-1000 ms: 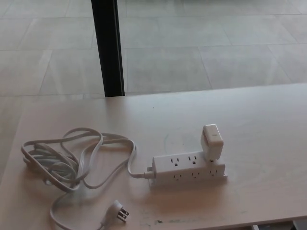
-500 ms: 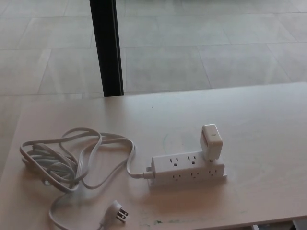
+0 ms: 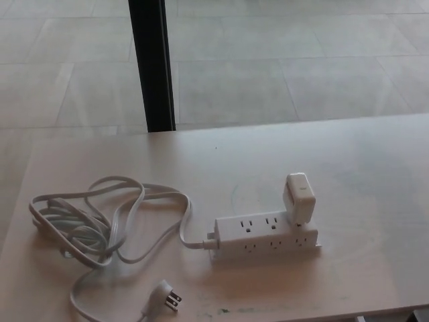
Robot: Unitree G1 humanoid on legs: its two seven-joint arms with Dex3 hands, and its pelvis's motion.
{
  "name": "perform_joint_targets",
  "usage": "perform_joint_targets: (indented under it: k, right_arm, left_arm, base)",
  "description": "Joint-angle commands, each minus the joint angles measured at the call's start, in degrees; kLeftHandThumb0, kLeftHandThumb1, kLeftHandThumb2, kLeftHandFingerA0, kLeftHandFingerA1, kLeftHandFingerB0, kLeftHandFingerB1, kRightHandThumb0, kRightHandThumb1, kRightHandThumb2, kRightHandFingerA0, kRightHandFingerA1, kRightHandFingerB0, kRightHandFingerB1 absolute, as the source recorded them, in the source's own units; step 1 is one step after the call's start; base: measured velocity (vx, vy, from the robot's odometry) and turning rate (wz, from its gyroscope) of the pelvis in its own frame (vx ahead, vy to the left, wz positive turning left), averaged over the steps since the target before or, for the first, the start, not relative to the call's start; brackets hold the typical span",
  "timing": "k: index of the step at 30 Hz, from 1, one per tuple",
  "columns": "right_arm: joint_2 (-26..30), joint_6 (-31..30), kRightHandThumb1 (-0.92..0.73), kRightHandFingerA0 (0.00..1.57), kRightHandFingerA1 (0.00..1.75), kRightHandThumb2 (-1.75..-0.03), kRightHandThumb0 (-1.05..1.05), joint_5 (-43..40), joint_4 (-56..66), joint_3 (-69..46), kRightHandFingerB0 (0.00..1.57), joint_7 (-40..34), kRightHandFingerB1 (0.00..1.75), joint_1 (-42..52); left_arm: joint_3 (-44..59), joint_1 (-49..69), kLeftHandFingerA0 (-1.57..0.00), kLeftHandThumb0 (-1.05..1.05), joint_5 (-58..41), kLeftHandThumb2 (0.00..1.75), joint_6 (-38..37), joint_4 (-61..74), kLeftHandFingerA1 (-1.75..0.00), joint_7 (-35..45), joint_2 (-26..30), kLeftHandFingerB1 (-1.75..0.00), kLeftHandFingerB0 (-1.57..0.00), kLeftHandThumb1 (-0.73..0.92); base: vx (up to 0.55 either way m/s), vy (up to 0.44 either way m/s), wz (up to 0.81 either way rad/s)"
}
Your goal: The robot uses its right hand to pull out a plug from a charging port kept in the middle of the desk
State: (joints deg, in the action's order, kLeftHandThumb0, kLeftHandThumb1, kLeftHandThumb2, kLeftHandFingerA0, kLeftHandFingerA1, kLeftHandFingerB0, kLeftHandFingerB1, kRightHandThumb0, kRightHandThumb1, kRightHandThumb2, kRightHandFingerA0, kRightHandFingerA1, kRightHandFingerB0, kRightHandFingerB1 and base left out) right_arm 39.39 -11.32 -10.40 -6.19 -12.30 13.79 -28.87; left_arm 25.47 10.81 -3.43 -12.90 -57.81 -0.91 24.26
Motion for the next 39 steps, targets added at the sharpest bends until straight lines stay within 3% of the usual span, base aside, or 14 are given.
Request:
perform_joint_targets:
  k: [1, 12, 19, 21, 23, 27, 28, 31, 32, 33, 34, 37, 38, 39]
  right_arm:
    - [0.05, -6.47, -0.58, 0.77, 0.91, -0.59, -0.87, 9.72, 1.22, 13.13, 0.14, 3.89, 0.3, -9.75]
    - [-4.34, -5.56, -0.53, 0.8, 1.07, -0.57, -0.84, 15.53, -3.78, 26.64, 0.21, 5.34, 0.32, -13.65]
    - [-4.53, -0.56, -0.58, 0.85, 0.91, -0.59, -0.85, 26.3, -6.91, 37.46, 0.23, 5.68, 0.32, -16.13]
    - [-4.98, 2.02, -0.55, 0.87, 1.26, -0.58, -0.86, 27.0, -9.2, 38.7, 0.24, 5.72, 0.36, -17.48]
    - [-5.05, 1.59, -0.57, 0.88, 1.34, -0.58, -0.89, 28.6, -10.31, 40.38, 0.24, 6.3, 0.37, -18.91]
    - [-5.39, 1.57, -0.56, 0.88, 1.3, -0.59, -0.9, 29.24, -12.63, 41.7, 0.24, 7.12, 0.36, -20.27]
    - [-5.4, 1.76, -0.46, 0.86, 1.27, -0.72, -0.96, 29.72, -13.15, 42.13, 0.2, 7.18, 0.4, -20.52]
    - [-5.87, 2.58, -0.57, 0.82, 1.32, -0.58, -0.9, 30.83, -14.39, 42.77, 0.24, 6.84, 0.36, -20.87]
    - [-6.14, 2.91, -0.5, 0.87, 1.25, -0.89, -0.99, 31.31, -14.62, 42.9, 0.19, 6.74, 0.43, -20.86]
    - [-6.38, 3.1, -0.51, 0.88, 1.24, -0.89, -1.0, 31.65, -14.72, 42.93, 0.2, 6.7, 0.42, -20.85]
    - [-6.97, 3.14, -0.56, 0.84, 1.36, -0.6, -0.87, 32.08, -15.26, 42.98, 0.24, 6.68, 0.36, -21.02]
    - [-7.76, 3.85, -0.56, 0.82, 1.46, -0.6, -0.86, 33.47, -15.88, 43.19, 0.24, 6.94, 0.37, -21.19]
    - [-7.9, 3.7, -0.45, 0.89, 1.37, -0.85, -0.87, 34.2, -15.68, 43.59, 0.19, 7.61, 0.45, -21.28]
    - [-8.45, 3.74, -0.5, 0.85, 1.33, -0.87, -0.95, 34.76, -16.15, 44.07, 0.17, 7.8, 0.45, -21.3]
  left_arm:
    - [0.43, 0.12, -0.87, -0.55, -1.23, 0.56, -1.3, 0.18, -0.82, 0.5, 2.28, -0.45, -0.64, 0.51]
    - [-0.83, -0.15, -0.88, -0.57, -0.22, 0.57, -0.28, 0.59, -0.79, -0.71, 2.86, -0.45, -0.64, 0.53]
    - [-0.86, -0.53, -0.85, -0.58, -0.55, 0.56, 0.04, 0.37, -0.69, -0.15, 3.09, -0.45, -0.64, 0.52]
    - [-0.69, -0.86, -0.82, -0.57, -0.81, 0.56, 0.44, 0.68, -0.64, -0.14, 3.04, -0.46, -0.68, 0.52]
    - [-0.83, -0.93, -0.81, -0.57, -0.63, 0.56, 0.31, 0.61, -0.64, -0.15, 3.14, -0.46, -0.68, 0.52]
    - [-0.69, -0.72, -0.83, -0.58, -0.93, 0.57, 0.3, 1.03, -0.65, 0.52, 3.19, -0.44, -0.62, 0.53]
    - [-0.6, -0.77, -0.79, -0.57, -1.14, 0.56, 0.24, 1.07, -0.6, 0.85, 3.13, -0.45, -0.62, 0.53]
    - [-0.41, -0.85, -0.77, -0.57, -1.67, 0.56, 0.05, 1.27, -0.6, 1.89, 3.1, -0.45, -0.61, 0.53]
    - [-0.44, -0.99, -0.77, -0.57, -1.64, 0.56, 0.19, 1.1, -0.58, 1.81, 3.13, -0.45, -0.62, 0.53]
    - [-0.32, -1.17, -0.78, -0.58, -1.82, 0.56, 0.26, 1.01, -0.59, 1.82, 3.1, -0.45, -0.63, 0.53]
    - [-0.17, -1.48, -0.77, -0.57, -2.12, 0.56, 0.97, 1.05, -0.58, 1.92, 3.13, -0.45, -0.63, 0.53]
    - [-0.4, -1.41, -0.77, -0.58, -1.89, 0.57, 0.4, 0.84, -0.56, 1.92, 3.29, -0.44, -0.62, 0.53]
    - [-0.68, -0.98, -0.77, -0.59, -1.66, 0.57, 0.23, 1.5, -0.59, 1.69, 3.19, -0.44, -0.62, 0.54]
    - [-0.78, -1.08, -0.77, -0.59, -1.63, 0.57, 0.28, 1.36, -0.59, 1.62, 3.23, -0.44, -0.63, 0.54]
  base:
    - [0.0, 0.0, 0.0]
    - [0.0, 0.0, 0.0]
    - [0.0, 0.0, 0.0]
    - [0.0, 0.0, 0.0]
    - [0.0, 0.0, 0.0]
    - [0.0, 0.0, 0.0]
    - [0.0, 0.0, 0.0]
    - [0.0, 0.0, 0.0]
    - [0.0, 0.0, 0.0]
    - [0.0, 0.0, 0.0]
    - [0.0, 0.0, 0.0]
    - [0.0, 0.0, 0.0]
    - [0.0, 0.0, 0.0]
    - [0.0, 0.0, 0.0]
